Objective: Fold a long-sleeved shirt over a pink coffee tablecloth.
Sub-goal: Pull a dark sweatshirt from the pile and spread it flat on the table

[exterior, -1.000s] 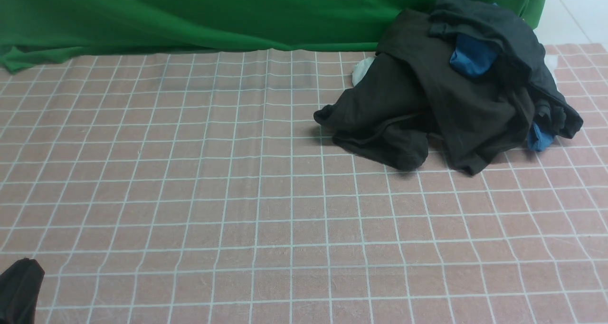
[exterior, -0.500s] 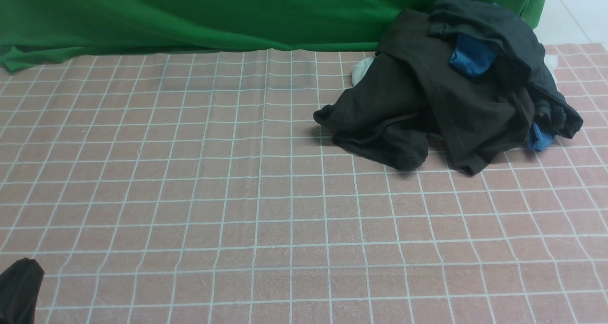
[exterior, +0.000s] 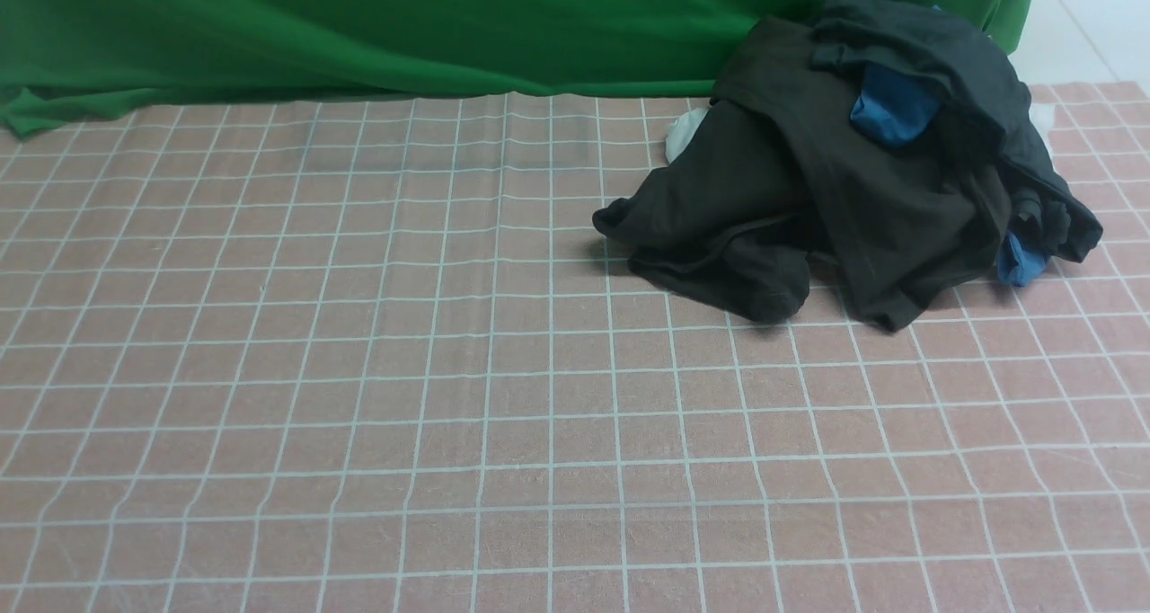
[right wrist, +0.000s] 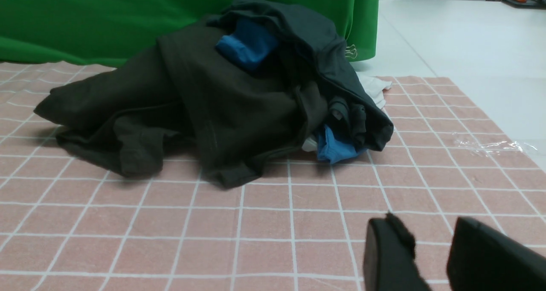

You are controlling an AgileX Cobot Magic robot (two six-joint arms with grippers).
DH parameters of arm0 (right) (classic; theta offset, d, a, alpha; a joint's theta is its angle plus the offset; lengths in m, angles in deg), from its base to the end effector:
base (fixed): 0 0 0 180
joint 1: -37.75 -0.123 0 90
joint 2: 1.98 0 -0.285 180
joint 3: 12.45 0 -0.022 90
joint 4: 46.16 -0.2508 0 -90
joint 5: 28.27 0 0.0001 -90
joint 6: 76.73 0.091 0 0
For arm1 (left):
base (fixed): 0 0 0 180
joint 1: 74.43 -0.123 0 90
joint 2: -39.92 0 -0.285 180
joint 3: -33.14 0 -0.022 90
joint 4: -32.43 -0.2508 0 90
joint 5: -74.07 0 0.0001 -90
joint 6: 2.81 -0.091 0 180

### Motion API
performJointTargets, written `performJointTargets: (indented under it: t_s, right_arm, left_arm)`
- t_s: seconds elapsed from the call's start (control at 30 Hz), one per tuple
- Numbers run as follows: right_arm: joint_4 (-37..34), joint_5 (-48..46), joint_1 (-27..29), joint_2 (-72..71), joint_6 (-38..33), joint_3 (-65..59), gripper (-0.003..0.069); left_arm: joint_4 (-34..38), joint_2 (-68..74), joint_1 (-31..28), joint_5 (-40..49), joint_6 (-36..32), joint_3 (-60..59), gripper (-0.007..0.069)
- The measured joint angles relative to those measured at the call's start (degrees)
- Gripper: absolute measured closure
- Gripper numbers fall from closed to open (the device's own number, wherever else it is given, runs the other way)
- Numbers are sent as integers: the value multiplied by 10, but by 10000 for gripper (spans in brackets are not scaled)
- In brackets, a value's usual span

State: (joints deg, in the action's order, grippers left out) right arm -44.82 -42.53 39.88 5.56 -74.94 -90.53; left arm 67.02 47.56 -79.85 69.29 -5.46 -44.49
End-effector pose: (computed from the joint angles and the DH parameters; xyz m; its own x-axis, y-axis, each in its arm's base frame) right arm 0.0554 -0.0026 0.1858 -0.1710 0.0149 -0.9852 0.0443 0.9990 0.0075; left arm 0.0549 0.0095 0.2171 0.2018 -0.5103 -0.8360 -0.0405 0.8485 -0.5277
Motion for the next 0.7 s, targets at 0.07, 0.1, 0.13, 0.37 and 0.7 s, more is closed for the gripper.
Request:
performJointTargets:
  t_s: [0.07,0.1,0.13,0.37,0.7]
  right_arm:
    - [0,0,0,0,0,0,419]
    - [0,0,0,0,0,0,419]
    - [0,0,0,0,0,0,419]
    - [0,0,0,0,0,0,419]
    - [0,0,0,0,0,0,419]
  left_arm:
    - [15,0,0,-27,10,0,605]
    - [16,0,0,-30,14,0,605]
    - [17,0,0,-31,19,0,605]
    - [14,0,0,36,46,23,605]
    - [-20,125,0,223,-232,217,605]
